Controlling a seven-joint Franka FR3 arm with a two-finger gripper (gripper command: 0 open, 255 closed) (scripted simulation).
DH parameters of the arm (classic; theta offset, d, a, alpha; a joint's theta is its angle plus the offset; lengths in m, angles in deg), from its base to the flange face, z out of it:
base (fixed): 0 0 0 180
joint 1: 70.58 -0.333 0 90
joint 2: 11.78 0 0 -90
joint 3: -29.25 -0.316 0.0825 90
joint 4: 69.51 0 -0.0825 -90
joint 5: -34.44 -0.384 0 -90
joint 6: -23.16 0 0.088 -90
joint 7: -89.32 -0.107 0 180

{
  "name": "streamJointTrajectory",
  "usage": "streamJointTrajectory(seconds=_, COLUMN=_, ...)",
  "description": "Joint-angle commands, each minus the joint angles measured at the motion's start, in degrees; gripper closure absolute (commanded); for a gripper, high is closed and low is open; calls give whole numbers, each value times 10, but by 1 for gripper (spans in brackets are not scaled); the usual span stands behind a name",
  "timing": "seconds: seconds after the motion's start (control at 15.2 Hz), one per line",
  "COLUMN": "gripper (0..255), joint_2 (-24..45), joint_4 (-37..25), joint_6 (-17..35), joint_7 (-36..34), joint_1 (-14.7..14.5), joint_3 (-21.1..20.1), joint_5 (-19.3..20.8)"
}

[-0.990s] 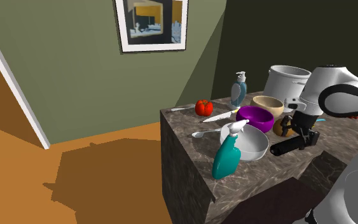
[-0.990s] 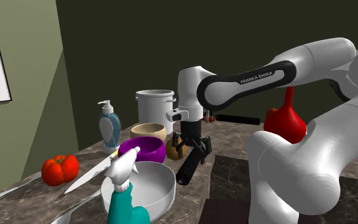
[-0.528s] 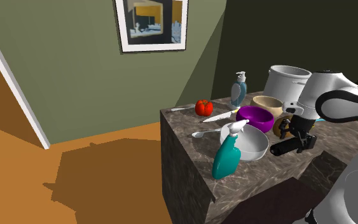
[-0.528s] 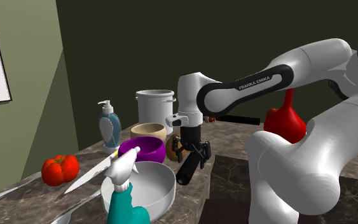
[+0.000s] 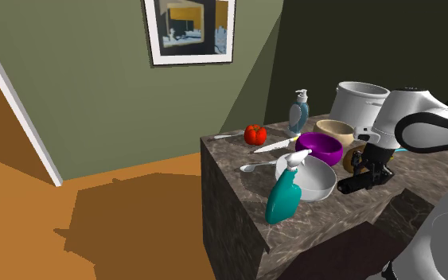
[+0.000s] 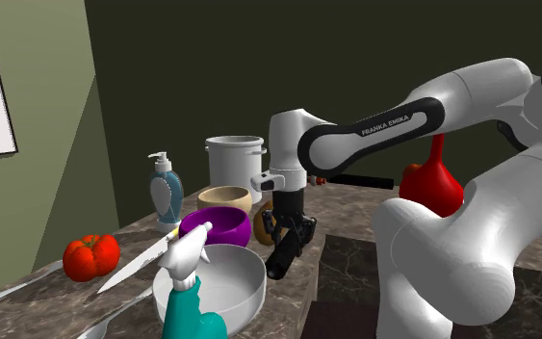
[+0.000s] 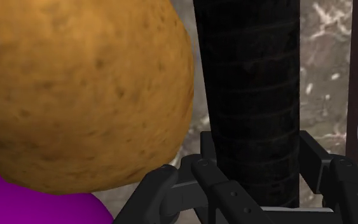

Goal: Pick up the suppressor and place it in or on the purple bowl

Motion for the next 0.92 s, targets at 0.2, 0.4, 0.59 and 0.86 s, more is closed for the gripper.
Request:
streamJointTrajectory(seconds=0.2, gripper=255, joint_2=1, joint_4=1, joint_6=0, joint_7=1, joint_1=1, joint_3=2, joint_5=1)
streamJointTrajectory(seconds=0.4, gripper=255, joint_2=-8, joint_4=-8, joint_6=-19, joint_7=2, joint_1=0, joint_3=-12, joint_5=-11)
streamJointTrajectory(seconds=0.59, gripper=255, joint_2=-18, joint_4=-24, joint_6=-45, joint_7=4, joint_1=-3, joint_3=-29, joint_5=-27)
streamJointTrajectory(seconds=0.86, gripper=255, joint_2=-28, joint_4=-47, joint_6=-78, joint_7=6, joint_1=-7, joint_3=-51, joint_5=-46)
